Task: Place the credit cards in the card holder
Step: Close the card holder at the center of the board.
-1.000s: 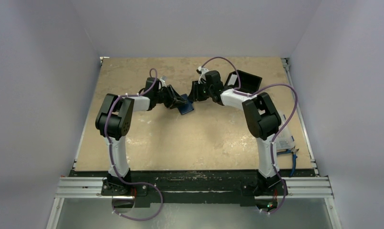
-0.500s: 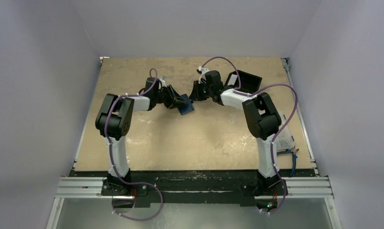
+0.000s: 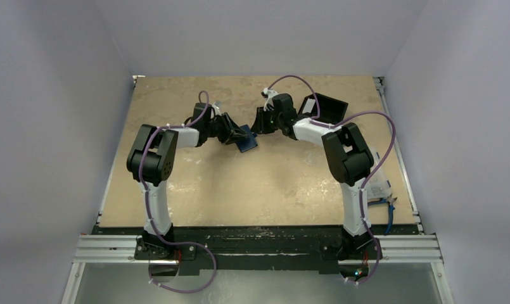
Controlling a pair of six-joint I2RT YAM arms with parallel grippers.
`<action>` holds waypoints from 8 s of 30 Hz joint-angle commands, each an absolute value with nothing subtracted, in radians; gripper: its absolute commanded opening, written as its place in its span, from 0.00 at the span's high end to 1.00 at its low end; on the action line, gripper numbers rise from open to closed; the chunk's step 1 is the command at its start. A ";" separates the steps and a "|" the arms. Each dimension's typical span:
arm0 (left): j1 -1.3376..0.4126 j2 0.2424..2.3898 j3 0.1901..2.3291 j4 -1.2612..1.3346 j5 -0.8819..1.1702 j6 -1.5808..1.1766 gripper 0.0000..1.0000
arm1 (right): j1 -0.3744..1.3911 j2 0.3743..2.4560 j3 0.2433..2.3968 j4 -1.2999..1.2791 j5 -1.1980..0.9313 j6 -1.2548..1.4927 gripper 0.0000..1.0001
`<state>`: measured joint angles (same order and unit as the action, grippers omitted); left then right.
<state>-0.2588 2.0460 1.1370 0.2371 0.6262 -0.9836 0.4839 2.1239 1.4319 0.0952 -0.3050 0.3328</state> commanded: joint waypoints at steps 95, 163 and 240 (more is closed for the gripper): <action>-0.229 2.076 1.075 0.269 0.593 -1.041 0.96 | 0.415 2.301 1.494 0.181 -0.804 0.515 0.84; -0.219 2.186 1.088 0.311 0.525 -1.153 1.00 | 0.449 2.339 1.571 0.041 -0.811 0.416 1.00; -0.159 2.143 1.122 0.287 0.652 -1.120 1.00 | 0.922 2.533 1.430 -0.404 -0.092 0.235 1.00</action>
